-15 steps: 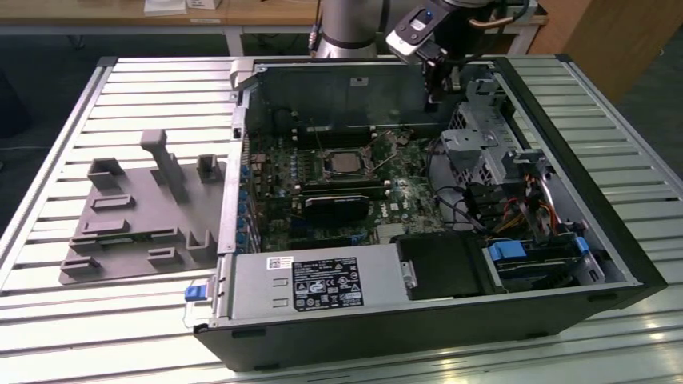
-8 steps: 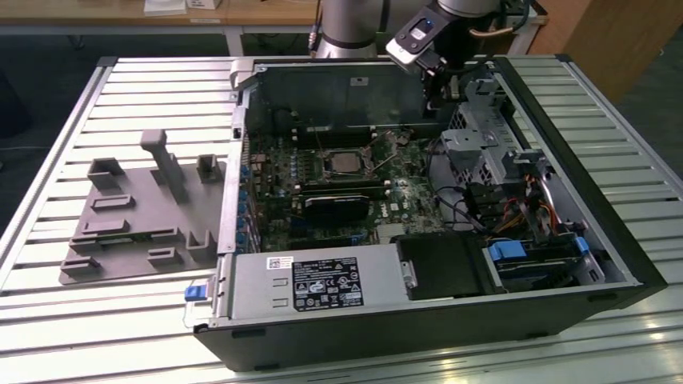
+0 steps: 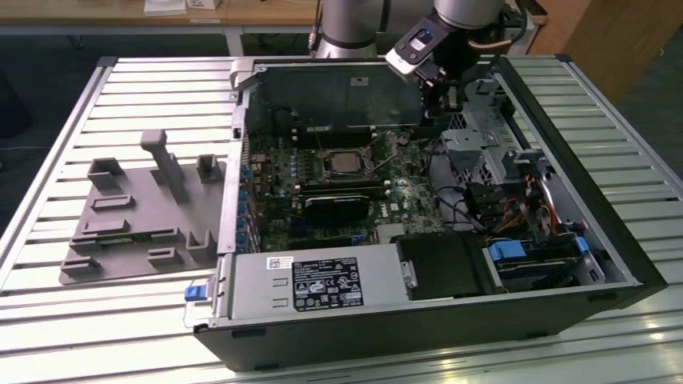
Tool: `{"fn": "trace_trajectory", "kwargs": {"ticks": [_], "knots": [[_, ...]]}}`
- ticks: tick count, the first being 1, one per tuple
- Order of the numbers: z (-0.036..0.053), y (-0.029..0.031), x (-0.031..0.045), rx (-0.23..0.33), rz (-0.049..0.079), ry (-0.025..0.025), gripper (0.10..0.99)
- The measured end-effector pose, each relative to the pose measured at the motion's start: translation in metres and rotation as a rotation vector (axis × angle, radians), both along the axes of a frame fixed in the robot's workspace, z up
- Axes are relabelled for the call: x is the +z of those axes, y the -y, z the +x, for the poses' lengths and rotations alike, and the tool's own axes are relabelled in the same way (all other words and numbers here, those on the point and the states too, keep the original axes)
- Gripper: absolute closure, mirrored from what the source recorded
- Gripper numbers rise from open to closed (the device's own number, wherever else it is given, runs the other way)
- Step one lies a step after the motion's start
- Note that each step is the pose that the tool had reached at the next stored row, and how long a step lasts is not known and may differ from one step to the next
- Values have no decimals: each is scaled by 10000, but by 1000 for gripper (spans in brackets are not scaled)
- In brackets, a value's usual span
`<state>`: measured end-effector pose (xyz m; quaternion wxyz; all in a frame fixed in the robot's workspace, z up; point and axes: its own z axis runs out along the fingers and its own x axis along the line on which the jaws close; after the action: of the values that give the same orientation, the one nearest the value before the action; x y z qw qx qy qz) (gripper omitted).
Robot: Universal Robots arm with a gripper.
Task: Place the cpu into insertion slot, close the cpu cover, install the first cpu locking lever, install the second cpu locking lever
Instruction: 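Close the cpu cover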
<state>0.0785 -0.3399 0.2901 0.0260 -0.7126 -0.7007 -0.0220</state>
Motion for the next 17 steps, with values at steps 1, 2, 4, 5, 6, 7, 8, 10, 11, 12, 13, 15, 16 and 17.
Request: {"fn": "trace_trajectory", "kwargs": {"ticks": [1, 2, 4, 5, 6, 7, 8, 10, 11, 12, 13, 15, 16, 17], "knots": [[0, 3, -13, 0, 3, -24, 984], [0, 5, -25, 0, 11, -47, 984], [0, 9, -49, 0, 27, -91, 984], [0, 12, -59, 0, 42, -107, 984], [-1, 12, -72, 1, 60, -111, 984], [-1, 13, -86, 4, 74, -113, 984], [0, 14, -102, 12, 88, -115, 984], [-2, 16, -136, 26, 105, -115, 984], [-3, 16, -156, 34, 118, -115, 984], [-6, 17, -174, 42, 128, -115, 984], [-9, 18, -192, 50, 137, -115, 984], [-16, 19, -228, 65, 154, -115, 984], [-20, 19, -246, 72, 164, -115, 984], [-25, 19, -263, 80, 174, -115, 984]]}}
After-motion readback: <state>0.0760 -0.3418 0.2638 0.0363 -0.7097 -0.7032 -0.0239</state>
